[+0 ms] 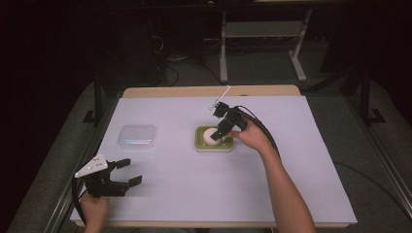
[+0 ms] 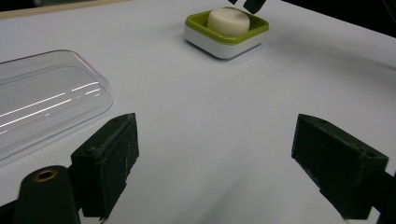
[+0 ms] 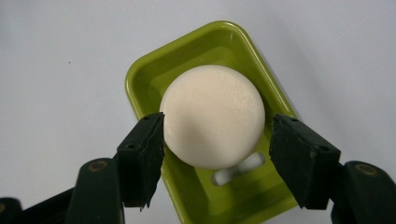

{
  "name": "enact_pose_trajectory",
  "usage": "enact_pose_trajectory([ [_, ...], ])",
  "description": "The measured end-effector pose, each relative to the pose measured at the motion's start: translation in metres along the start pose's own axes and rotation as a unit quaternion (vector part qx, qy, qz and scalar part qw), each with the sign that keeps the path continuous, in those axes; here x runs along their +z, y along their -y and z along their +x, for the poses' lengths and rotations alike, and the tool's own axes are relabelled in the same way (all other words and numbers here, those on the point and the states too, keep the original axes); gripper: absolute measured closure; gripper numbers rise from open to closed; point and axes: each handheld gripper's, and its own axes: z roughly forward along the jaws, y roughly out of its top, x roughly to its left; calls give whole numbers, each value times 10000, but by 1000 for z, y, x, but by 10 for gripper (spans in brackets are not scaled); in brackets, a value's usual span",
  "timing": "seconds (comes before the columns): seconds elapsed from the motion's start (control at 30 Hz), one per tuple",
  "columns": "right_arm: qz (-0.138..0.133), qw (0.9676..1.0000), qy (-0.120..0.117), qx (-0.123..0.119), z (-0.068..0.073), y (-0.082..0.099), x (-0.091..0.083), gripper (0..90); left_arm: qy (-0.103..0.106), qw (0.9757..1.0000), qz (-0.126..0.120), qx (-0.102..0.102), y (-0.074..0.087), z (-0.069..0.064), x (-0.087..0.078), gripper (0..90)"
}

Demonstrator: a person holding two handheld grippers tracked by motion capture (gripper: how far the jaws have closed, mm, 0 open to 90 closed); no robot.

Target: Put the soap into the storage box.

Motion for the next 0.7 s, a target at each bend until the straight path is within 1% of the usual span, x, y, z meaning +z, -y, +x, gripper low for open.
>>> enact_pose_trajectory([
  [0.43,-38,10000,-4,-77,9,7,-16,341,1,10000,13,3,0,-1,1,145],
  [0.53,-163,9998,-4,-85,9,12,-21,341,3,10000,19,-1,0,-1,1,145],
  [0.6,-252,9997,-44,-18,9,17,-24,338,1,10000,37,18,0,-1,1,145],
  [0.7,-261,9996,-50,12,8,23,-28,332,4,10000,46,7,0,-1,1,145],
])
